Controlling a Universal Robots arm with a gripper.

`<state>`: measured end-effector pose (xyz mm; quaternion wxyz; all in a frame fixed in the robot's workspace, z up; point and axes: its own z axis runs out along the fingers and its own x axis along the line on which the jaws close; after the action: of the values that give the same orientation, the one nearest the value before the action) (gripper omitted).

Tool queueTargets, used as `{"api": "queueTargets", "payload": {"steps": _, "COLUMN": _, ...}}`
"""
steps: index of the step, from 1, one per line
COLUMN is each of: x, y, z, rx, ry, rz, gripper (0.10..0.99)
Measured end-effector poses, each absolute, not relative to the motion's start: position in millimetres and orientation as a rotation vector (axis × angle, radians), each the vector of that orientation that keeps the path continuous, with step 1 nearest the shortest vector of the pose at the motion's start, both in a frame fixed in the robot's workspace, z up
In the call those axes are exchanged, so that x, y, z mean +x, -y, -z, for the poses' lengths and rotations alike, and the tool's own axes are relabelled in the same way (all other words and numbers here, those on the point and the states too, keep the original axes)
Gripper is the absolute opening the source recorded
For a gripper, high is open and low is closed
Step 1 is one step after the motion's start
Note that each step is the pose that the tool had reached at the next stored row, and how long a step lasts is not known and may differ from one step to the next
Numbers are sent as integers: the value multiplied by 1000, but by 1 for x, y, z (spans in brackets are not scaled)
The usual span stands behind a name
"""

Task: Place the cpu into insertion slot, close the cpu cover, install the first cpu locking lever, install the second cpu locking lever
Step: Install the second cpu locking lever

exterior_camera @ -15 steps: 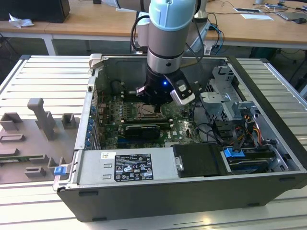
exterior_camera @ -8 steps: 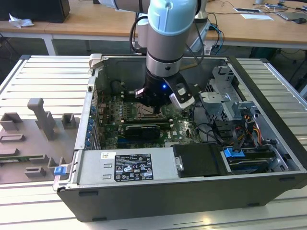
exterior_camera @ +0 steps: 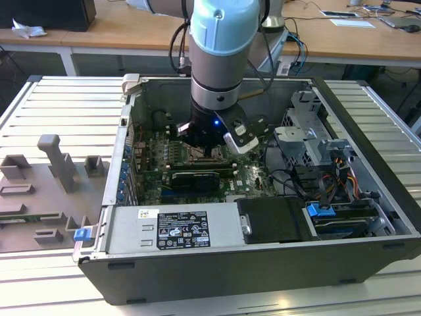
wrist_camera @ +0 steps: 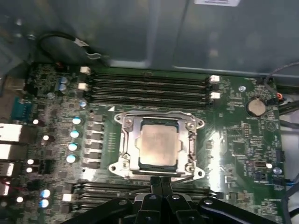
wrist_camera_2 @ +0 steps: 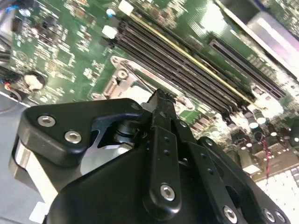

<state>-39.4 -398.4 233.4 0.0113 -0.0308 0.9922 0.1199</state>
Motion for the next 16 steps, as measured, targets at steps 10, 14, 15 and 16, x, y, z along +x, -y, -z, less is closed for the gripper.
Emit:
{"api": "queueTargets", "payload": {"steps": 10, "x": -60, "y": 400, "z": -218, "rx": -95, "ry": -3088, "rz": -422, "gripper": 106}}
{"api": "queueTargets", "payload": {"steps": 14, "x": -65, "y": 404, "z": -218, "rx": -96, "ry": -3086, "rz": -431, "gripper": 106}}
{"api": "queueTargets", "payload": {"steps": 15, "x": -68, "y": 406, "z": -217, "rx": -95, "ry": -3085, "rz": -433, "gripper": 106}}
{"api": "queueTargets", "payload": {"steps": 16, "x": -74, "y": 410, "z": -215, "rx": -96, "ry": -3081, "rz": -454, "gripper": 106}}
